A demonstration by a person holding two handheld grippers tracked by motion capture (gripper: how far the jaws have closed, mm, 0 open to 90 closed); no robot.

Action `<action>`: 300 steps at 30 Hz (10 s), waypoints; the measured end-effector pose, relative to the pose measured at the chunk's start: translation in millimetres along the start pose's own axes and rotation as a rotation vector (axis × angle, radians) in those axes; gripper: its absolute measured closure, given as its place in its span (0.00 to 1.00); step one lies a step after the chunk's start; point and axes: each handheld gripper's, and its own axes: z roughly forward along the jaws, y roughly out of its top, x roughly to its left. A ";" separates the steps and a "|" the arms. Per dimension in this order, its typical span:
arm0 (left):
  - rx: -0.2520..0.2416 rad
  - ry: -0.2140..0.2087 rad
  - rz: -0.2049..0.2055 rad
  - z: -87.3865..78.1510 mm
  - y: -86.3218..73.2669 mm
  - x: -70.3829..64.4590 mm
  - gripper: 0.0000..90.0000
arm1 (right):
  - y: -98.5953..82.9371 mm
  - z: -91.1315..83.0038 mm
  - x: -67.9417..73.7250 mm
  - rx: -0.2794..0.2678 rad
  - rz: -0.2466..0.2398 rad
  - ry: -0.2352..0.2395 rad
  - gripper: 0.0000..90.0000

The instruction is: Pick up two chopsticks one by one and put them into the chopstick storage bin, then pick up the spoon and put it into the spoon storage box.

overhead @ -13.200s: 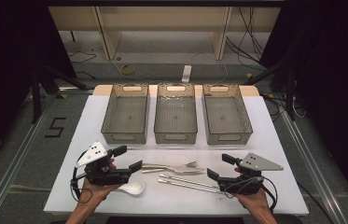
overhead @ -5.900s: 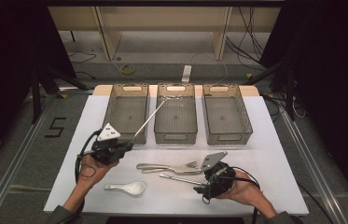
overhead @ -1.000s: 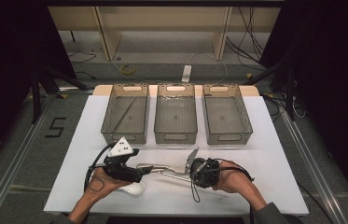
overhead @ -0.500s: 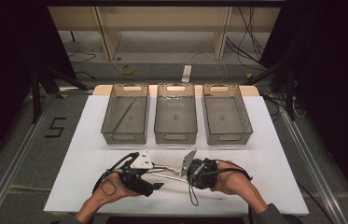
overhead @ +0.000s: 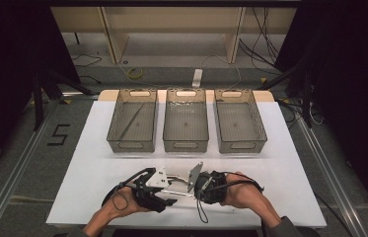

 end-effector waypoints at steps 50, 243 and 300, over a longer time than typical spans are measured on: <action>-0.061 0.012 -0.109 -19.9 -6.1 18.8 0.93 | -34.2 -40.1 -18.2 -0.470 0.332 -0.156 0.48; 0.337 0.112 -0.232 -50.0 -51.9 59.8 0.23 | -117.1 -13.3 9.2 -0.729 0.608 -0.115 0.28; 0.443 -0.019 -0.114 -37.9 -69.9 49.9 0.85 | -112.1 -10.9 11.3 -0.691 0.588 -0.106 0.28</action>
